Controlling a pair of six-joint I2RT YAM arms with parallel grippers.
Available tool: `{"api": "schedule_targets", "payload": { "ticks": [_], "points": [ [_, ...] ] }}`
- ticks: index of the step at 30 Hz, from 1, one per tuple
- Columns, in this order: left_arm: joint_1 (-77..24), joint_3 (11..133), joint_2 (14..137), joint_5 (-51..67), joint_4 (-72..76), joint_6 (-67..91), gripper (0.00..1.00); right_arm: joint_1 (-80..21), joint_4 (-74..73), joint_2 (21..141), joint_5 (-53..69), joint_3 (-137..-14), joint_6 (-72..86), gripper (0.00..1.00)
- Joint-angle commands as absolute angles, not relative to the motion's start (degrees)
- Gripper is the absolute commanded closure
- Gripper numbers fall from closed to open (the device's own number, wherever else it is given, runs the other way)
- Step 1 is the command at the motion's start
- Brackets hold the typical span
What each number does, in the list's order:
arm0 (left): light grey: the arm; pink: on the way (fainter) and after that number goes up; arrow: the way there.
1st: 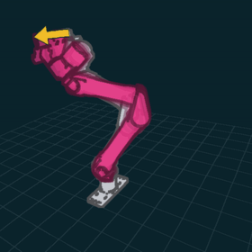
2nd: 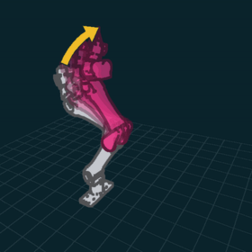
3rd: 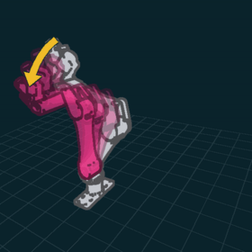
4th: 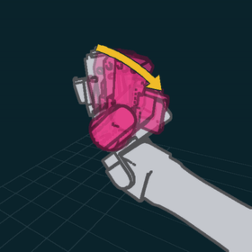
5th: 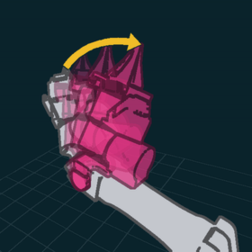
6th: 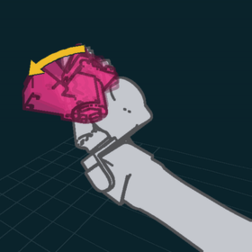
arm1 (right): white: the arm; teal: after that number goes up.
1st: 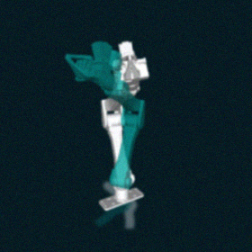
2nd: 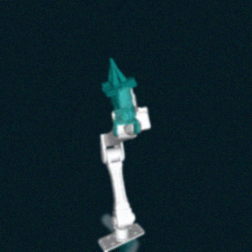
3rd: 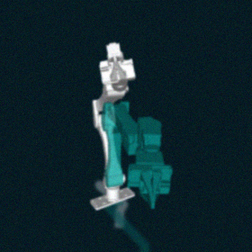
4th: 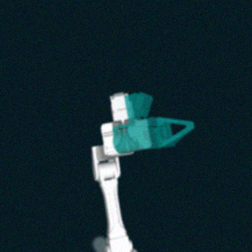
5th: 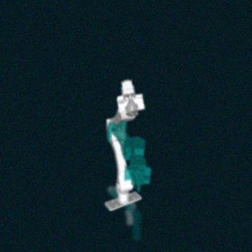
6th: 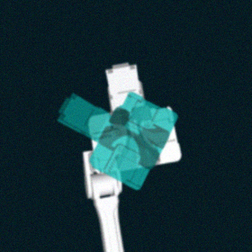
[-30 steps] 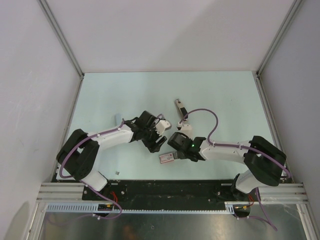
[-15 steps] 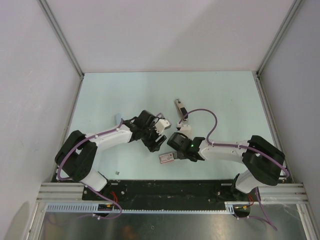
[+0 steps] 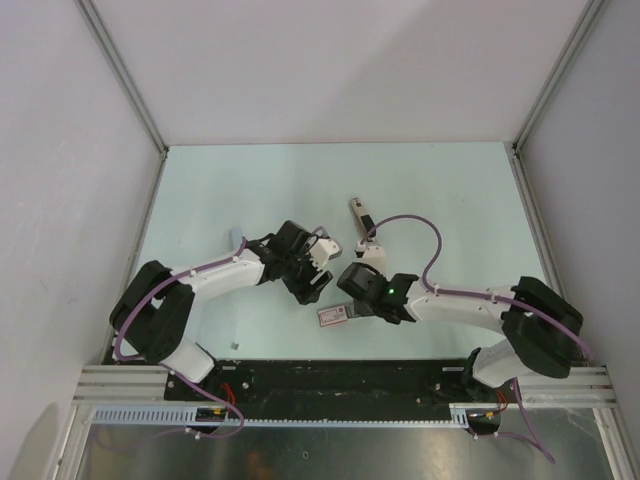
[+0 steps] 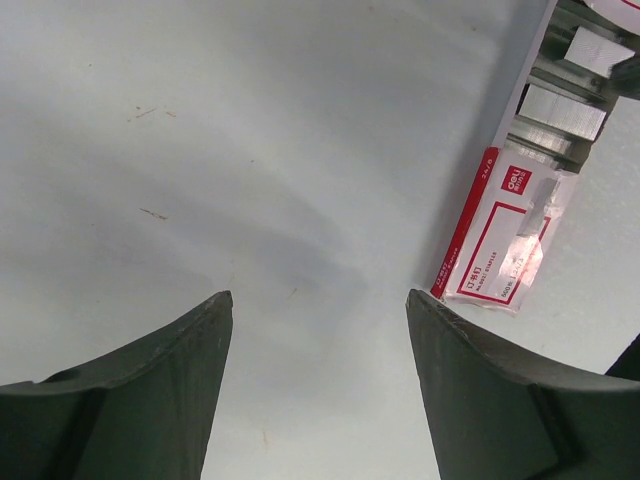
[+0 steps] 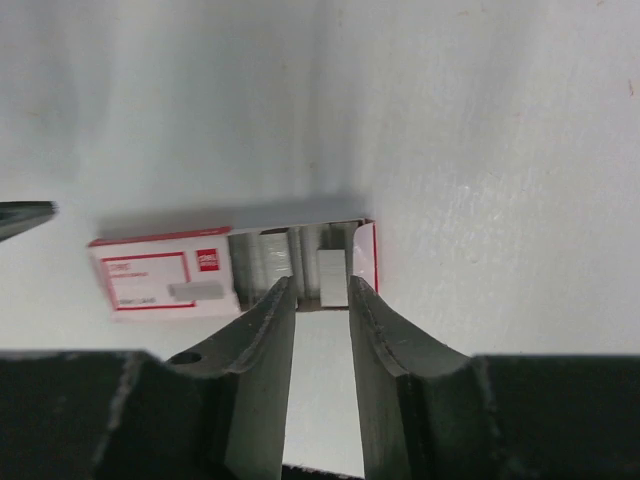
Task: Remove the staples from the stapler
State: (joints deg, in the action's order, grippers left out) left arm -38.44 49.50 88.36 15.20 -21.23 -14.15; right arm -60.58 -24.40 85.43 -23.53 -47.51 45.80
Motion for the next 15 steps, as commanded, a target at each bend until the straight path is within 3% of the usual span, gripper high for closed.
{"api": "schedule_targets", "payload": {
  "ticks": [1,15],
  "points": [
    [-38.12,50.19,86.07,16.03,-22.15,-16.13,0.25,-60.33,-25.36,79.35,-24.64,-50.25,45.81,0.68],
    [-38.1,50.25,83.59,25.74,-28.17,-26.72,0.24,-52.87,-24.02,76.6,-19.52,-45.5,44.65,0.73]
  ]
}}
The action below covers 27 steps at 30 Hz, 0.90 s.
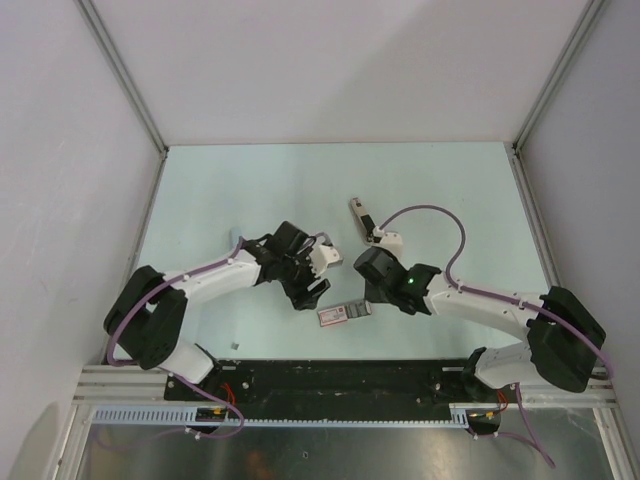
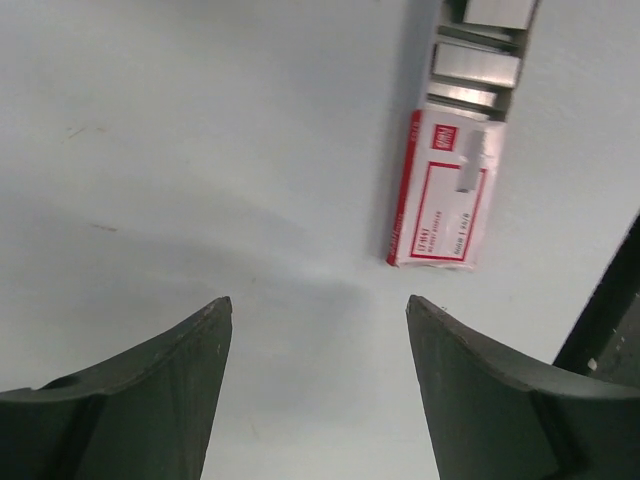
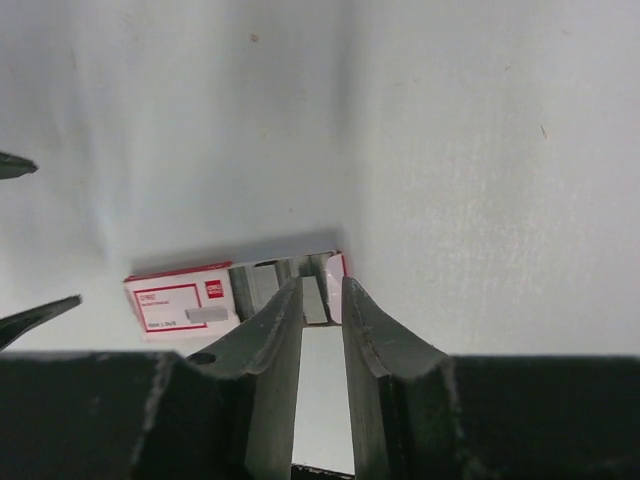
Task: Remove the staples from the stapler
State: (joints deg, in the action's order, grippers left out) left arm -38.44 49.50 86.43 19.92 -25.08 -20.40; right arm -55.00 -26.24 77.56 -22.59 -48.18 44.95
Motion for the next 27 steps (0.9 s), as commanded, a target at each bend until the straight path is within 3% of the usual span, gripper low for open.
{"api": "schedule_targets", "payload": {
  "ticks": [1,17,27],
  "points": [
    [-38.12,50.08,83.5,26.45,-28.59,-27.69,0.24,-52.01,-22.91,76.31,-18.11,-44.55,44.74,0.74],
    [-41.42,50.2,89.48,20.74,-28.97,-29.1,0.25,-43.14,-8.98,75.25,-1.71,-34.05,47.55,0.8],
    [-44.66,50.16,91.38,18.99,-28.19,-28.16,0.26,-41.78,-4.66,76.6,2.21,-31.91,48.46,0.82]
  ]
}}
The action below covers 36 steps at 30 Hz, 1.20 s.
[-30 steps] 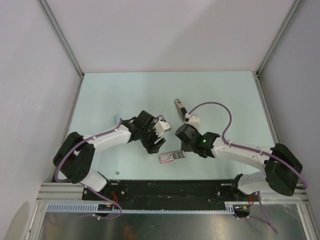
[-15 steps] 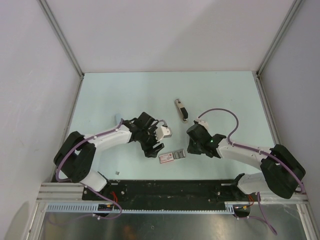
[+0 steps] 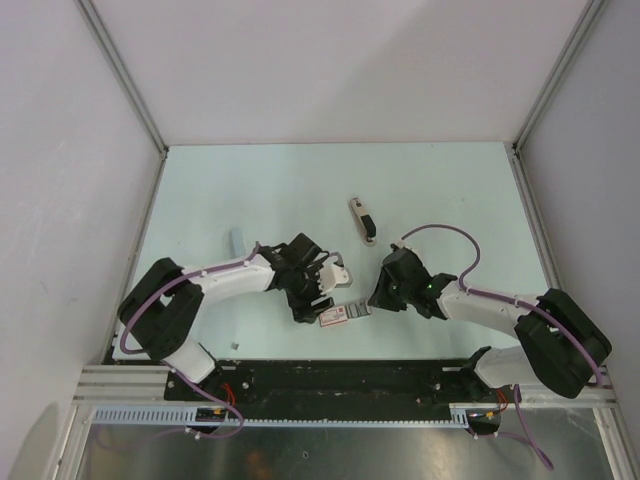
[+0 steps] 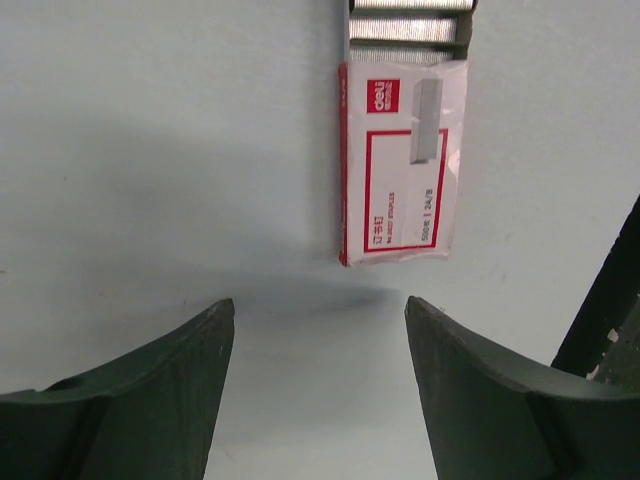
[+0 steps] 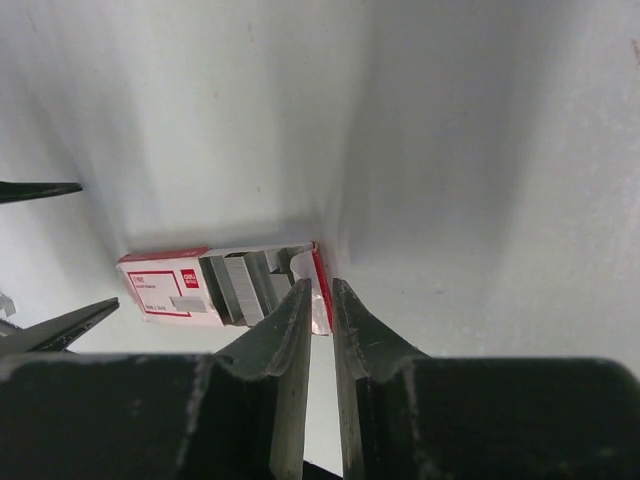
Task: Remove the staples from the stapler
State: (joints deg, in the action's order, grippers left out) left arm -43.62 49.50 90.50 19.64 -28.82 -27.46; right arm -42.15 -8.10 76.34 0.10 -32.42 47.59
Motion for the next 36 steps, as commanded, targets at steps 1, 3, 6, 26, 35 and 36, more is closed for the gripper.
{"api": "schedule_targets", "payload": {
  "ticks": [1,3,6,26,35,36],
  "points": [
    [-44.79,50.13,91.61,18.85,-28.12,-28.06,0.26,-41.77,-4.66,76.58,2.25,-31.82,48.44,0.82],
    [-45.01,50.33,92.12,18.64,-27.86,-27.95,0.26,-41.71,-4.57,76.52,2.34,-31.64,48.48,0.82],
    [-45.39,50.73,92.78,18.51,-27.63,-27.46,0.26,-41.67,-4.17,76.73,2.62,-31.27,48.54,0.83],
    [-46.94,52.45,94.32,17.9,-26.59,-25.17,0.26,-43.98,1.64,78.37,4.03,-28.65,51.24,0.86],
    [-46.94,52.45,95.17,17.56,-26.25,-24.93,0.27,-47.23,2.73,78.74,3.54,-28.65,52.96,0.86],
    [-46.94,52.42,95.18,17.57,-26.22,-24.9,0.27,-47.43,2.99,78.74,3.62,-28.65,53.11,0.86]
  ]
}}
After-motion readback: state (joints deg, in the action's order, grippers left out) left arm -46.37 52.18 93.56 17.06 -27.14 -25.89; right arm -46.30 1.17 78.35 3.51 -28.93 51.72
